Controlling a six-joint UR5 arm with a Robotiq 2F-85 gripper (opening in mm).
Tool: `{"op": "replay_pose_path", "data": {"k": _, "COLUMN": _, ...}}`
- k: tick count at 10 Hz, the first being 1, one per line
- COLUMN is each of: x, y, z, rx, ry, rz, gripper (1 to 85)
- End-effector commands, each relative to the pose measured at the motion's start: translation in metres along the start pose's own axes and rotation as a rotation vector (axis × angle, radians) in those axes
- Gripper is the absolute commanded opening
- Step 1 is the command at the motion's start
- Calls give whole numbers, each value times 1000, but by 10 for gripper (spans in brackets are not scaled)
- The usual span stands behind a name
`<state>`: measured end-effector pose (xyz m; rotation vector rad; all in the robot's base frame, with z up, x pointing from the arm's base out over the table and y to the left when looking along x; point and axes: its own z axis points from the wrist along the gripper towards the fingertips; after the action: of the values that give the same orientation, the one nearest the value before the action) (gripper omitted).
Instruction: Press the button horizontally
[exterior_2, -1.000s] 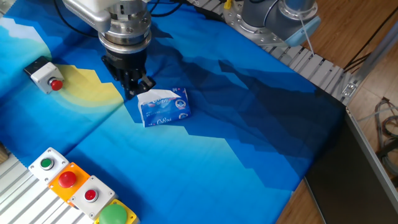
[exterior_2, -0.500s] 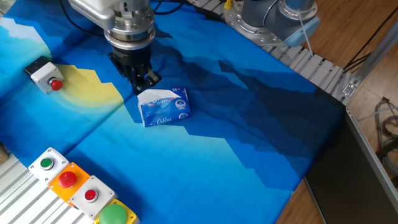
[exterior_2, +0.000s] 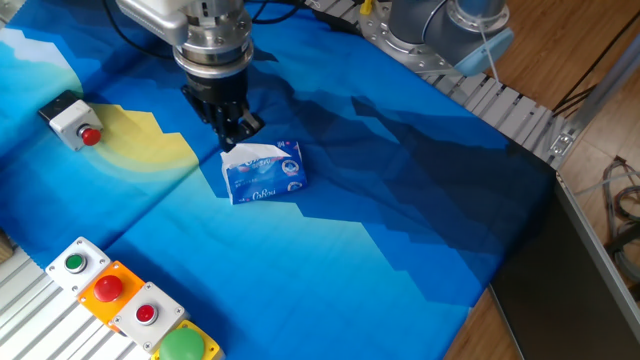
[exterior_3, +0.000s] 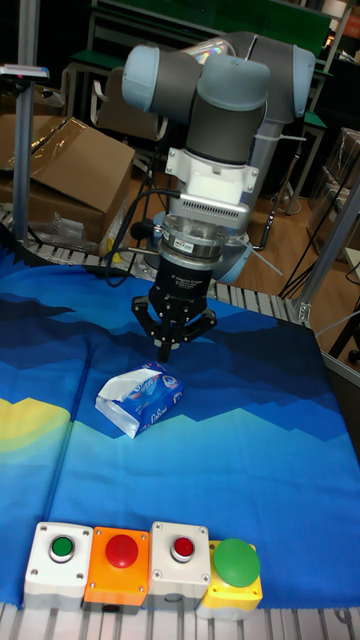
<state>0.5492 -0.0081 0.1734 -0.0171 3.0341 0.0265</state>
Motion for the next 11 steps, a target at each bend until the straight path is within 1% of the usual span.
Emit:
{"op": "replay_pose_path", "data": {"k": 1, "x": 0, "y": 2, "z": 1, "rx": -15, "ry": -6, "rz": 4, "gripper": 10}}
{"op": "replay_pose_path", "data": {"k": 4, "x": 0, "y": 3, "z": 1, "rx": -21, "ry": -6, "rz": 10, "gripper": 10}}
{"op": "replay_pose_path", "data": {"k": 5, "x": 1, "y": 6, "z": 1, "rx": -30, "ry": -2, "rz": 2, "gripper": 10}}
{"op": "replay_pose_path", "data": {"k": 6, "x": 4, "y": 13, "z": 0, "rx": -58, "ry": 10, "rz": -6, "gripper": 10}}
{"op": "replay_pose_path", "data": {"k": 7, "x": 12, "y": 9, "z": 0, "rx": -42, "ry": 40, "rz": -2, "gripper": 10}}
{"op": "replay_pose_path", "data": {"k": 9, "x": 23, "y": 1, "z": 0, "rx": -8, "ry": 83, "rz": 76, "gripper": 10}}
{"op": "replay_pose_path", "data": {"k": 10, "x": 26, "y": 1, "z": -1, "rx": -6, "ry": 95, "rz": 125, "gripper": 10}}
{"op": "replay_pose_path", "data": {"k": 11, "x": 23, "y": 1, "z": 0, "rx": -5, "ry": 84, "rz": 165, "gripper": 10}}
